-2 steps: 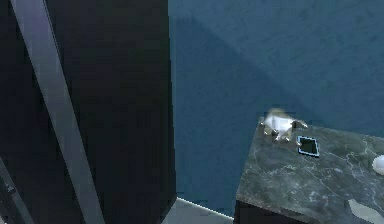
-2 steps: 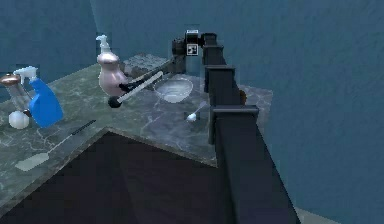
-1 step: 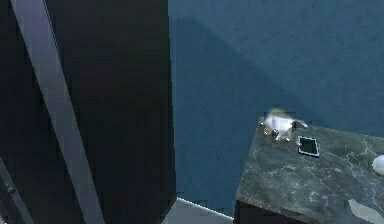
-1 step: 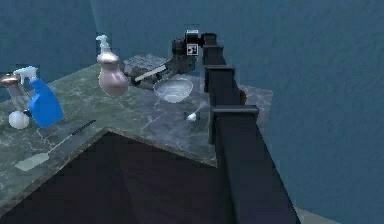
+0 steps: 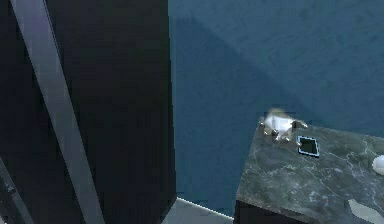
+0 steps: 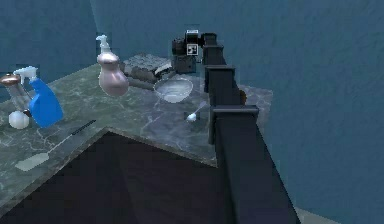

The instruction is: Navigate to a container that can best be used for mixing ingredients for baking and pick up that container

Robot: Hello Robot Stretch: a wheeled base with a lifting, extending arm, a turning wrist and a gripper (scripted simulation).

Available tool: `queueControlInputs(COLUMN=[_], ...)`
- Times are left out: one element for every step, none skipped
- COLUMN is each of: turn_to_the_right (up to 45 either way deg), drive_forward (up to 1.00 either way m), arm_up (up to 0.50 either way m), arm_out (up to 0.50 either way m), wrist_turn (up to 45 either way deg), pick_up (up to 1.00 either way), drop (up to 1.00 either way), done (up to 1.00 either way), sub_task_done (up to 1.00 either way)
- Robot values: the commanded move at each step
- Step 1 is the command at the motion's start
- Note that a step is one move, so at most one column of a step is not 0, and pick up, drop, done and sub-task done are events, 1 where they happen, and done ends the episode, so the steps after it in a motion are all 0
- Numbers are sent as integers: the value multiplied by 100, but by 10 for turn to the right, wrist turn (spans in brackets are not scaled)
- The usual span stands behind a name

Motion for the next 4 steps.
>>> queueControlInputs(turn_to_the_right=[0, 0, 0, 0], drive_forward=[0, 0, 0, 0], arm_up=[-8, 0, 8, 0], arm_out=[0, 0, 0, 0], wrist_turn=[0, 0, 0, 0], pick_up=[0, 100, 0, 0], drop=[0, 0, 0, 0], done=[0, 0, 0, 100], sub_task_done=[0, 0, 0, 0])
